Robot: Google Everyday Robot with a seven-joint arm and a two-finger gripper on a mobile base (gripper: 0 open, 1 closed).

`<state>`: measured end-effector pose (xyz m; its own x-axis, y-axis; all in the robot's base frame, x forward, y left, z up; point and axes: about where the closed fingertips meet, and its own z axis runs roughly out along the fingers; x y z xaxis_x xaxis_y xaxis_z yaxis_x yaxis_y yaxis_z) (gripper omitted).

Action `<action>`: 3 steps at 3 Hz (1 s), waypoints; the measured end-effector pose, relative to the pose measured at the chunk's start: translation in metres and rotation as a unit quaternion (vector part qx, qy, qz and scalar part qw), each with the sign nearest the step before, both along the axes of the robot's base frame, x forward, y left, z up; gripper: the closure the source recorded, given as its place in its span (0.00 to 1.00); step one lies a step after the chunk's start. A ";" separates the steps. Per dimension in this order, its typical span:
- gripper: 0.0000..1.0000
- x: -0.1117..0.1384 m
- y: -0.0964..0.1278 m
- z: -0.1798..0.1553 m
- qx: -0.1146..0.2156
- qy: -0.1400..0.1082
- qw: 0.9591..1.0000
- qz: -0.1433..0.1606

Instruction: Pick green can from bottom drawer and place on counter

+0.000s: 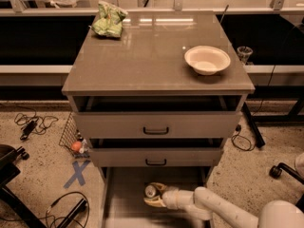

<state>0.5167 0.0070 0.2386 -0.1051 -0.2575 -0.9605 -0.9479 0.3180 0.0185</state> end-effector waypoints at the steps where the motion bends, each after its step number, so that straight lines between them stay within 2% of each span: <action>1: 1.00 -0.008 0.001 -0.002 0.001 0.007 1.000 0.011; 2: 1.00 -0.018 0.004 0.022 0.014 0.037 0.999 0.018; 3: 1.00 -0.035 0.002 0.106 0.018 0.054 0.998 0.022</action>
Offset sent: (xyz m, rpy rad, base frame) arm -0.0453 0.0148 0.0887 0.0623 0.1563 0.1091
